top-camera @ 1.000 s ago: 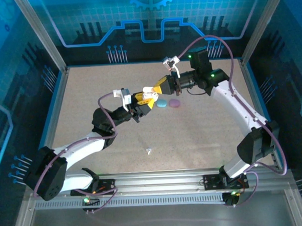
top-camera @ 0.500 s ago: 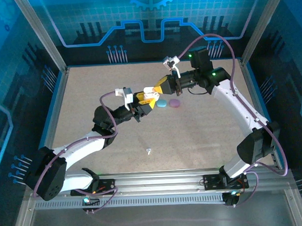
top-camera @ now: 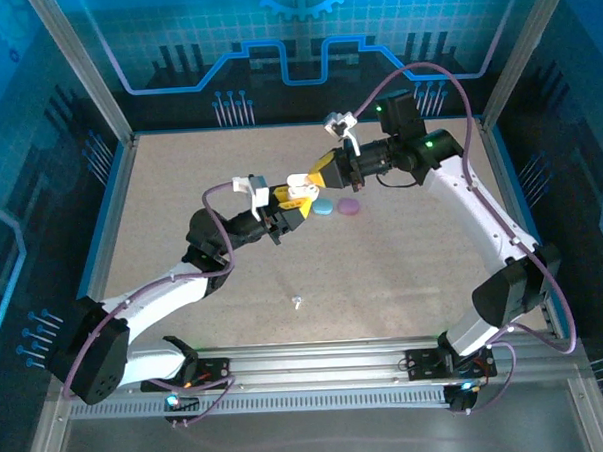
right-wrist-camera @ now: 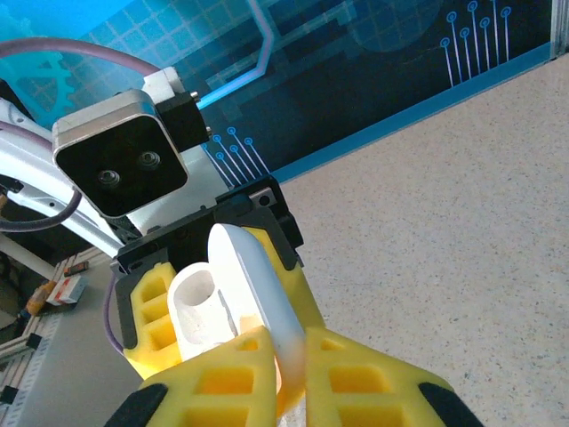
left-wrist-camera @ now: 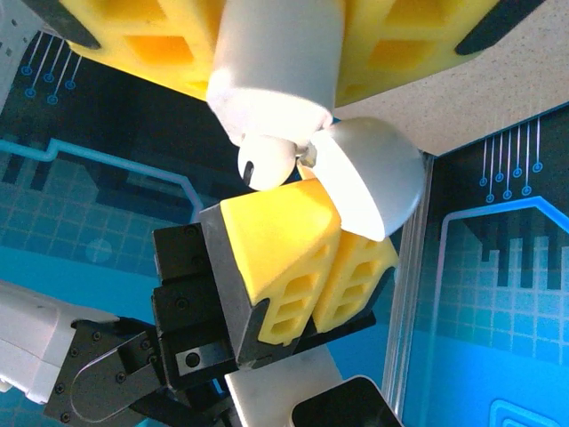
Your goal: Insert wireless bluetooth earbuds into charging case
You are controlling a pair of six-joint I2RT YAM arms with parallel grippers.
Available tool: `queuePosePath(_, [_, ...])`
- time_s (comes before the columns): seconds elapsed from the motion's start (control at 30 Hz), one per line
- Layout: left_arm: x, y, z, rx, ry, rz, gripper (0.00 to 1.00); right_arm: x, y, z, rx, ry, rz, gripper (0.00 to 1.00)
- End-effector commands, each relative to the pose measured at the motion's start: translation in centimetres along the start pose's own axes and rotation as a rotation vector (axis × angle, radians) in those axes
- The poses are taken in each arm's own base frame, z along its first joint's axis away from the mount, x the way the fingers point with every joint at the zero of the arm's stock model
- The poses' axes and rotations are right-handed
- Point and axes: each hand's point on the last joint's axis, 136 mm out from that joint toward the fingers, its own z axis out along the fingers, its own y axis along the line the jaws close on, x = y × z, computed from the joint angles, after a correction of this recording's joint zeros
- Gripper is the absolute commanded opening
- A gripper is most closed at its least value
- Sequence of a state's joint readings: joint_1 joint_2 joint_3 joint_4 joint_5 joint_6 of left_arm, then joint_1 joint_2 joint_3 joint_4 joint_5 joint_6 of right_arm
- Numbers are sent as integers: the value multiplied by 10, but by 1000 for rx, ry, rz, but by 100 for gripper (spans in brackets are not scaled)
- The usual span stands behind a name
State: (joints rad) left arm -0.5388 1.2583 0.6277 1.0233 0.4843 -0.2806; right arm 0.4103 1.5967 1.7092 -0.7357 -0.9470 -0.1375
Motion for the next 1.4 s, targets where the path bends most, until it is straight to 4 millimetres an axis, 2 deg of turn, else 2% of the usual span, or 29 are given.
queuePosePath(0.0, [-11, -3, 2, 9, -8, 29, 32, 0, 17, 4, -52, 30, -9, 12])
queuePosePath(0.27, [-10, -2, 2, -3, 16, 37, 29, 2, 15, 7, -38, 63, -8, 12])
queuePosePath(0.47, [-12, -1, 1, -9, 16, 38, 23, 3, 16, 8, -34, 82, -8, 13])
queuePosePath(0.67, [-13, 0, 0, -14, 3, 37, 20, -1, 14, 8, -21, 79, 2, 16])
queuePosePath(0.7, [-13, 0, 0, -14, 0, 35, 20, -5, 13, 6, -7, 71, 7, 19])
queuePosePath(0.77, [-13, 2, -1, -22, -4, 37, 20, -13, 11, 1, 11, 44, 23, 26])
queuePosePath(0.83, [-14, 3, -1, -30, -12, 40, 20, -25, 2, -9, 77, 5, 50, 37])
queuePosePath(0.97, [-14, 11, -5, -66, -24, 41, 20, -47, -3, -34, 173, -95, 73, 44])
queuePosePath(1.07, [-14, 18, -11, -113, -38, 55, 20, -54, -24, -60, 375, -169, 136, 49])
queuePosePath(1.13, [-17, 25, -17, -152, -57, 67, 20, -40, -50, -79, 543, -203, 270, 48])
queuePosePath(1.23, [-23, 35, -26, -195, -83, 78, 20, 5, -74, -96, 695, -194, 481, 46])
queuePosePath(1.3, [-31, 36, -34, -213, -99, 100, 20, 43, -81, -92, 727, -159, 608, 44])
queuePosePath(1.37, [-35, 37, -40, -241, -106, 122, 20, 80, -84, -77, 707, -119, 731, 42])
